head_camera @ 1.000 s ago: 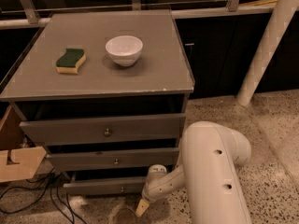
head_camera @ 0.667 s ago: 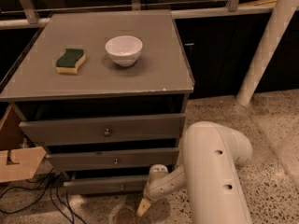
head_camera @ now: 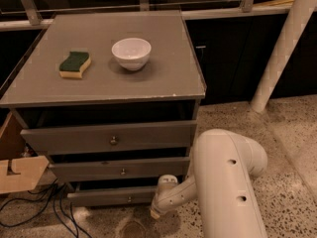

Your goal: Close bottom drawer

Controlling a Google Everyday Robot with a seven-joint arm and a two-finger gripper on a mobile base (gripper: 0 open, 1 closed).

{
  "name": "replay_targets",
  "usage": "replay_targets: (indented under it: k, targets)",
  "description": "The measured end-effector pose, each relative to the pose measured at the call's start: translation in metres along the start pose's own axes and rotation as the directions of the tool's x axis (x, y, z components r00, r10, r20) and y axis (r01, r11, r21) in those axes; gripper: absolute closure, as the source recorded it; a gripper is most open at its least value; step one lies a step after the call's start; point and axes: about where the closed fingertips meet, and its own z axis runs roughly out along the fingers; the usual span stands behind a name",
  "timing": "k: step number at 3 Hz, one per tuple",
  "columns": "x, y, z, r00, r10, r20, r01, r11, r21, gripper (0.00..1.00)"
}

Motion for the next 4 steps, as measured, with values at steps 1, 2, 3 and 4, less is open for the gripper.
replay_targets:
  k: [1,2,3,4]
  targets:
    - [-0.001,0.0,0.001,1.0,0.006,0.0,-0.006,1.0,0.004,0.79]
    - [-0.009,-0.003,0.01,0.998,0.056,0.008,-0.057,0.9978,0.036,1.0]
    - [-0.023,-0.012,0.01,0.993,0.109,0.05,-0.114,0.9893,0.092,1.0]
    - [-0.033,-0.03,0.003,0.984,0.143,0.103,-0.159,0.9729,0.168,1.0]
